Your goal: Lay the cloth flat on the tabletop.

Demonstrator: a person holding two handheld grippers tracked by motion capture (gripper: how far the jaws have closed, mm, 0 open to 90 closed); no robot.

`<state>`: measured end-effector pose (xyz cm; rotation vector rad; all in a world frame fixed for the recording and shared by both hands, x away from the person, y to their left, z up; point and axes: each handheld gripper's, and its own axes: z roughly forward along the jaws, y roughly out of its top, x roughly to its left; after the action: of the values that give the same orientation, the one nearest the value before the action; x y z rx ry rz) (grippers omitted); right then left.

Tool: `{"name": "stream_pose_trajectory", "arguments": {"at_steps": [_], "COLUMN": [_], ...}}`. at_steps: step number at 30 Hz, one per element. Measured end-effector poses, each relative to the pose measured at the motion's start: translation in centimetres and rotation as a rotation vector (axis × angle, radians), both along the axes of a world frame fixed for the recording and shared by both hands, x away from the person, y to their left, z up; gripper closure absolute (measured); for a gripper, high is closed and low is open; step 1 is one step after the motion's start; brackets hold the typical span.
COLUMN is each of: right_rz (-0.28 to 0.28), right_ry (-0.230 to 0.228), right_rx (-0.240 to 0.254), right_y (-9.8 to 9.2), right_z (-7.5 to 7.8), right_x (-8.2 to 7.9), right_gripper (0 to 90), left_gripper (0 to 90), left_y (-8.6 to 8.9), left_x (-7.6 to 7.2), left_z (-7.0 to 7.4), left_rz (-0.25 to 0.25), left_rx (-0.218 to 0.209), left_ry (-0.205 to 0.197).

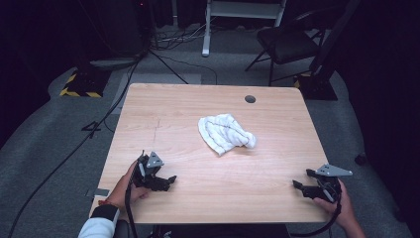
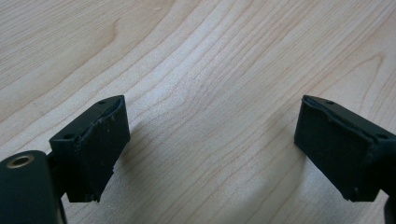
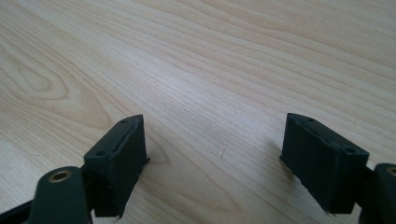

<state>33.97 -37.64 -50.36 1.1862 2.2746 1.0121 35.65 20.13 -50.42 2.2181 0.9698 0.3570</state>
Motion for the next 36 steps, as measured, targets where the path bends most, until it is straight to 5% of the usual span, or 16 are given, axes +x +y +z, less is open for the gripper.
{"name": "stream_pose_trajectory", "arguments": {"at_steps": [20, 23, 30, 36], "right_rz": [0.013, 0.012, 0.067, 0.127], "right_ry": [0.013, 0.033, -0.028, -0.066], "right_rx": [-0.012, -0.044, 0.010, 0.034], "right_y": [0.1, 0.4, 1.8, 5.2], "right_z": [0.2, 0.6, 2.6, 4.7], "right_x": [0.9, 1.6, 4.0, 7.4], "right_gripper": [21.4, 27.4, 32.8, 38.8], "left_gripper": [5.5, 5.4, 5.4, 5.4], "left_y": [-0.2, -0.8, -1.3, -1.6], "left_x": [0.9, 1.4, 2.0, 2.2], "left_z": [0.0, 0.0, 0.0, 0.0], "left_rz": [-0.028, -0.028, -0.040, -0.048], "left_rx": [0.012, 0.014, 0.012, 0.015], "left_ry": [0.009, 0.005, 0.005, 0.006]}}
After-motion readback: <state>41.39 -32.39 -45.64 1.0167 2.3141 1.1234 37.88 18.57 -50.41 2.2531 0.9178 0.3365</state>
